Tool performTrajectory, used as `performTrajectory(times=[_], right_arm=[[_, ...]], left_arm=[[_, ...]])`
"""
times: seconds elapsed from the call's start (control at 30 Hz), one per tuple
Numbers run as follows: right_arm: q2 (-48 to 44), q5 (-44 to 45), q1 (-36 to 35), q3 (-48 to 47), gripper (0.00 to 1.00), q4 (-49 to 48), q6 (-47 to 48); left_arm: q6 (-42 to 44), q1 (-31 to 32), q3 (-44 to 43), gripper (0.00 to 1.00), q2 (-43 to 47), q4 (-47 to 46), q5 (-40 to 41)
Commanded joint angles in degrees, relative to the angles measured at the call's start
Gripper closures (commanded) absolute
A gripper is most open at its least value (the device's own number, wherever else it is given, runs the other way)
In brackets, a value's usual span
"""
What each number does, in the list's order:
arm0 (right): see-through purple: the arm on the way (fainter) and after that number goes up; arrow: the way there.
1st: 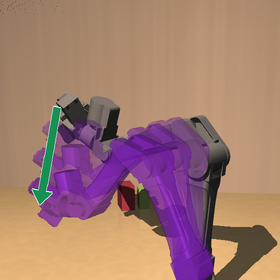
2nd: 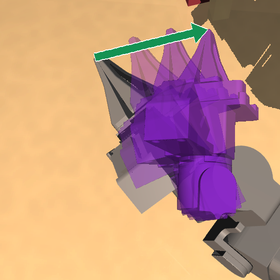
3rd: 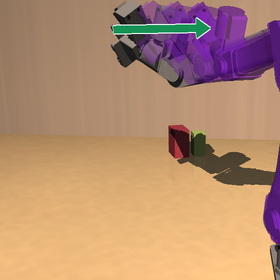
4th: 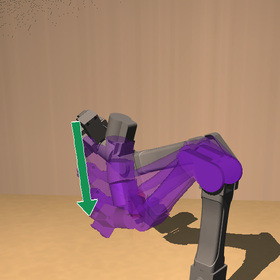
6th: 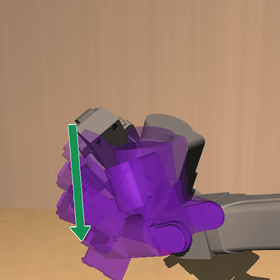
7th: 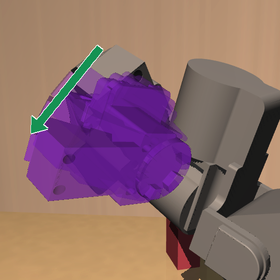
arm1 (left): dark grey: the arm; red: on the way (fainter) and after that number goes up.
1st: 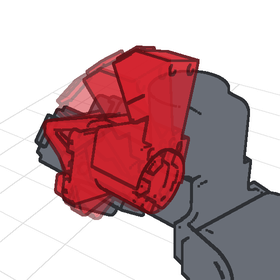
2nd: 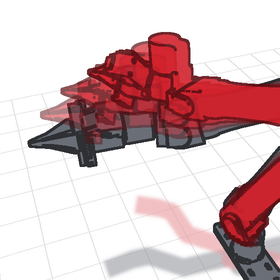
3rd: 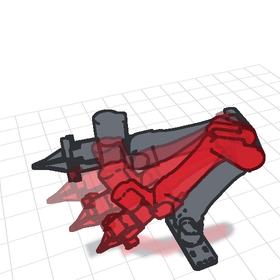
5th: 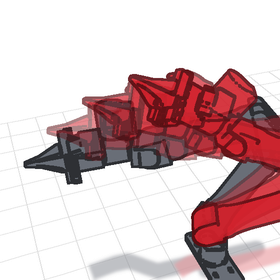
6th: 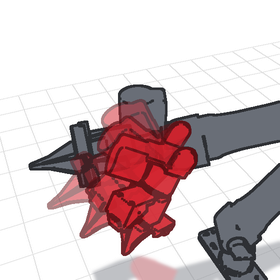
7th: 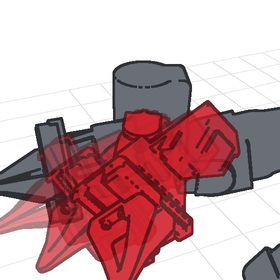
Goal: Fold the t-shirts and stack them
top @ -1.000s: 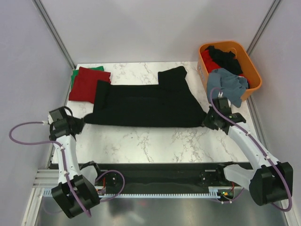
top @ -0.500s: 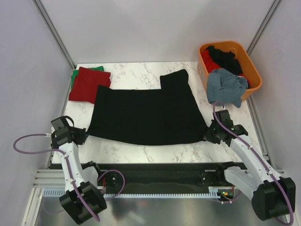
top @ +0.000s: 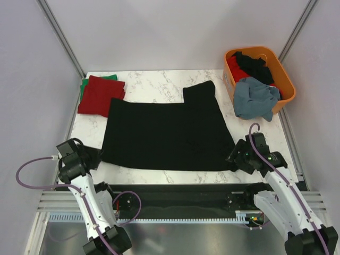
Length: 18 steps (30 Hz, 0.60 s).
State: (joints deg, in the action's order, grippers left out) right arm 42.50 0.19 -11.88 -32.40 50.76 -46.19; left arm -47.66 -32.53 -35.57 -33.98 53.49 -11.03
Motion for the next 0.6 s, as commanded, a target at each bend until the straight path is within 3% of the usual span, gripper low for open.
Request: performTrajectory(times=[0.0,0.03,0.07,0.13,0.23,0.33,0.5,0.57], right_arm=[[-5.8,-4.2,0.1,-0.3,0.19,3.3,0.1],[-6.7,-4.6,0.1,-1.2,0.17,4.0,-0.4],[-7.4,-4.9,0.0,-3.5,0.15,4.5,-0.3],[-7.7,-6.0,0.1,-6.1,0.15,3.8,1.3],[-2.2,-6.3,0.0,-15.3,0.15,0.9,5.5],[9.4,-5.8,0.1,-25.5,0.15,-2.1,9.4],[34.9,-2.0,-0.2,-43.9,0.15,-6.1,16.7],[46.4,-1.2,-0.2,-54.3,0.16,-7.1,19.0]], left_arm=[[3.4,-0.3,-2.7,0.41,0.3,5.1,-0.9],[3.9,-0.3,-2.9,0.32,0.2,5.4,-1.8],[4.8,-0.2,-3.7,0.16,0.0,5.4,-2.4],[6.8,0.1,-5.3,0.11,-1.5,4.8,-4.1],[10.0,1.2,-10.1,0.09,-4.5,2.3,-5.5],[13.8,4.6,-13.4,0.10,-7.8,-2.4,-4.7],[18.3,9.9,-11.4,0.12,-11.5,-8.6,0.4],[18.7,10.6,-10.4,0.14,-12.6,-10.9,-1.5]])
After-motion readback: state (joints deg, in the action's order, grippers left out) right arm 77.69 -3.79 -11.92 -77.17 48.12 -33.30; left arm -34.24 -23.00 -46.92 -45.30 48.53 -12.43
